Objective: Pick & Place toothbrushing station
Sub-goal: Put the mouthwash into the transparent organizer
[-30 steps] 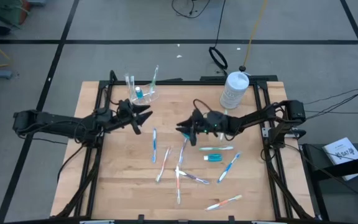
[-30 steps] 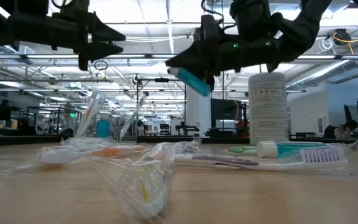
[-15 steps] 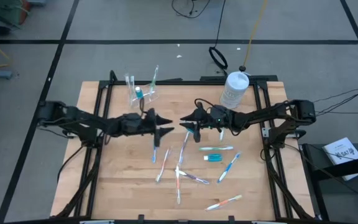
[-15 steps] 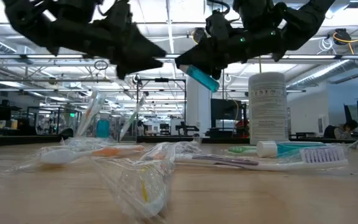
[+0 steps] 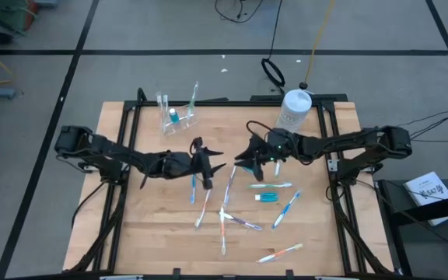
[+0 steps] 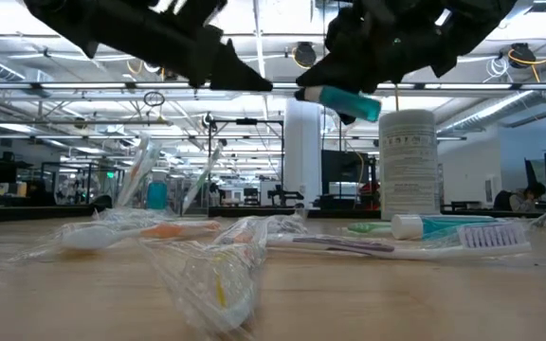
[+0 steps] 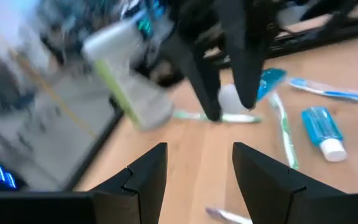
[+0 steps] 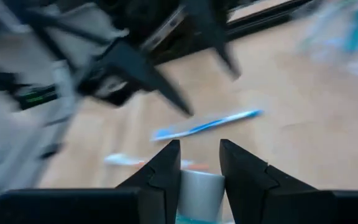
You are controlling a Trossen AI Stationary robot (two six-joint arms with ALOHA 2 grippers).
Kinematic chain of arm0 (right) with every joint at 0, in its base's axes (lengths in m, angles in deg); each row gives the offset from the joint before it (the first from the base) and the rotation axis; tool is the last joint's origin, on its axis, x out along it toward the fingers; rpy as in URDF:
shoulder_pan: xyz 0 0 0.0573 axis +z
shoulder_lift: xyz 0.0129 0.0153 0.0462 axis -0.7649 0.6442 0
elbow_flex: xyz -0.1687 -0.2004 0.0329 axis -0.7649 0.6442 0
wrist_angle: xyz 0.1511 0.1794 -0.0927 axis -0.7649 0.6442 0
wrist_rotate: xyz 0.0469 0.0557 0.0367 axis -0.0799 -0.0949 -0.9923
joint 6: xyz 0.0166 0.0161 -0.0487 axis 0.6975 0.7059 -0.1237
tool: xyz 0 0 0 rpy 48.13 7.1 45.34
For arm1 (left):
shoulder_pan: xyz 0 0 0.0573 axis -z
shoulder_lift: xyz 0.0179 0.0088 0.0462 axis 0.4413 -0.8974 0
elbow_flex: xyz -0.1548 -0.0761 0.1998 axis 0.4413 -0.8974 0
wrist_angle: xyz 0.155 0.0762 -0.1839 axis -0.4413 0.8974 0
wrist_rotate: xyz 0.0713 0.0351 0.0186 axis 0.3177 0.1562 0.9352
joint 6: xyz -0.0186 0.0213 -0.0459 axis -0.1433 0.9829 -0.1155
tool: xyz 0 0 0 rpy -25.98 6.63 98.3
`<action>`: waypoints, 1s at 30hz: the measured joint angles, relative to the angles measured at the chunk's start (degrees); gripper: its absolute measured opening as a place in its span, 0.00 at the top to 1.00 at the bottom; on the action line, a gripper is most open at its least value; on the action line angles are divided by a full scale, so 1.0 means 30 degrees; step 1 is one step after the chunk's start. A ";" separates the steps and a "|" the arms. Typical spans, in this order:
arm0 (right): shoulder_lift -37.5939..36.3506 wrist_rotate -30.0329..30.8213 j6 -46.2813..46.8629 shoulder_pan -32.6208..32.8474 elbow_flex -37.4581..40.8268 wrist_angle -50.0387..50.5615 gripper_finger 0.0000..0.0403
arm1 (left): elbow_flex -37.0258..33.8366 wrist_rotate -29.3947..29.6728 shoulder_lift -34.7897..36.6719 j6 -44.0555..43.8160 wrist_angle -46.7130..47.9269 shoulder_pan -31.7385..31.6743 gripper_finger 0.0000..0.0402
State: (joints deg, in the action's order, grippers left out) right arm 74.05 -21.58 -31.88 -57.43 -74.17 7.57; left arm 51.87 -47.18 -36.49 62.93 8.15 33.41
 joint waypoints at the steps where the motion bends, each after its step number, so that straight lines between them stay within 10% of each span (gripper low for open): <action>1: 0.0038 -0.0783 0.0239 0.0000 0.0000 -0.0054 0.77 | 0.0000 -0.0252 0.0000 0.1274 -0.0290 0.0256 0.53; 7: 0.0700 -0.2422 0.1040 0.0181 0.0000 -0.1619 0.77 | 0.0132 -0.2141 -0.0168 0.6196 -0.1183 0.1076 0.53; 30: 0.0842 -0.3806 0.1685 0.0372 0.0022 -0.2614 0.77 | 0.4197 -0.4938 -0.2060 0.6367 0.4303 0.0057 0.53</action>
State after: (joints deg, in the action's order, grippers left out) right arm 76.57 -33.00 -26.83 -56.31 -74.11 -0.27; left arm 64.46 -61.99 -42.67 82.03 21.06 33.58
